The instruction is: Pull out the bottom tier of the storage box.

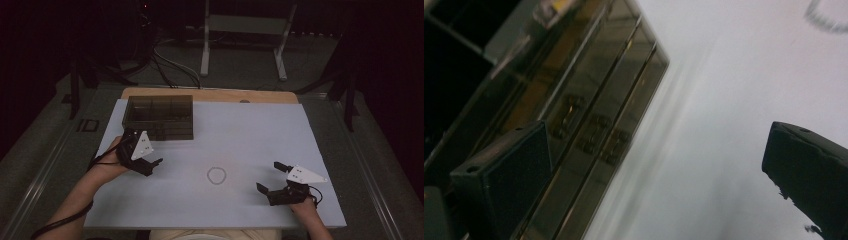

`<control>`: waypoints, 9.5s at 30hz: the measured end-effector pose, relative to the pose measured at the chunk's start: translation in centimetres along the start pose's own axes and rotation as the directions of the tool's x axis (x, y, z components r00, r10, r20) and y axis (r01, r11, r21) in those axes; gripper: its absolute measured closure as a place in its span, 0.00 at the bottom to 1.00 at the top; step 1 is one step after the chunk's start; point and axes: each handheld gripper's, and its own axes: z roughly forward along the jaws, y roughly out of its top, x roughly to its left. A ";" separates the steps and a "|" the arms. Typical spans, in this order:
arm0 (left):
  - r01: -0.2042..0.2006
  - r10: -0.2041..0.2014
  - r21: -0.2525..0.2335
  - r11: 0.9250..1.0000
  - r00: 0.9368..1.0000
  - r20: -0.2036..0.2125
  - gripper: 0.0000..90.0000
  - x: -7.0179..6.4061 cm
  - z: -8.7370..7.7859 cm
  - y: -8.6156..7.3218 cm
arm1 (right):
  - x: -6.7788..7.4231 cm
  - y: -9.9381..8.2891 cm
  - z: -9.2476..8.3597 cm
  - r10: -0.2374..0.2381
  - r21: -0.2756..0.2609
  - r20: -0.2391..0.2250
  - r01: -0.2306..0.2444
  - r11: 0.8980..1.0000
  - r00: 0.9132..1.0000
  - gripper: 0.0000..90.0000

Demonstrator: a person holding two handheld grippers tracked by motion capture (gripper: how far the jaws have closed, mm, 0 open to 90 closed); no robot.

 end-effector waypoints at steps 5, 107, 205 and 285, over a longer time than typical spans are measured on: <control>-0.012 0.013 0.087 0.996 1.000 -0.010 0.01 0.0 1.1 0.1 | 0.0 0.0 0.0 0.000 0.002 -0.001 0.000 1.000 1.000 0.00; -0.377 0.605 0.587 0.716 0.755 -0.253 0.91 -5.1 10.7 -0.6 | 0.1 0.1 0.0 0.005 0.004 -0.019 -0.005 1.000 1.000 0.00; -0.387 0.301 0.346 0.855 0.913 0.276 0.91 6.4 7.6 -2.0 | 0.0 -0.2 0.5 0.000 0.052 -0.023 0.002 0.999 1.000 0.00; -0.393 0.099 0.427 0.815 0.819 0.565 0.99 4.4 6.3 -1.5 | -0.1 -0.3 0.5 0.005 0.062 -0.023 -0.004 0.998 1.000 0.00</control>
